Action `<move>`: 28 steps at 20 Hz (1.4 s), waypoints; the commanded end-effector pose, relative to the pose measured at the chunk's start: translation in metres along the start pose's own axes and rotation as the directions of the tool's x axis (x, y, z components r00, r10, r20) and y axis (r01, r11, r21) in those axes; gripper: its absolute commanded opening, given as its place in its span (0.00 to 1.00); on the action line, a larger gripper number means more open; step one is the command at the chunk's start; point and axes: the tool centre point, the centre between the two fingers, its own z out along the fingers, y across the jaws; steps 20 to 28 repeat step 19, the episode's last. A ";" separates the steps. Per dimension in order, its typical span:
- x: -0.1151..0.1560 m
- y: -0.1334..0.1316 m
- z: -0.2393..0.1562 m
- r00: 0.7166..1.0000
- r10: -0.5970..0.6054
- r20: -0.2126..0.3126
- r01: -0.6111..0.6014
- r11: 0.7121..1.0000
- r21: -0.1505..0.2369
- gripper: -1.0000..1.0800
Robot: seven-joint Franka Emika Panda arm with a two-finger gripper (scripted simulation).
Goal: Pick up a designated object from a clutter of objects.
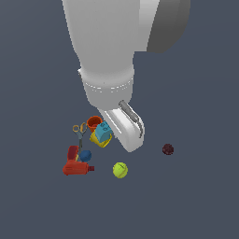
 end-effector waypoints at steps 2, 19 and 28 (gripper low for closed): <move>0.015 -0.003 -0.016 1.000 0.000 -0.001 0.000 1.000 0.000 0.00; 0.043 -0.011 -0.044 1.000 0.000 -0.001 0.000 1.000 0.000 0.00; 0.043 -0.011 -0.044 1.000 0.000 -0.001 0.000 1.000 0.000 0.00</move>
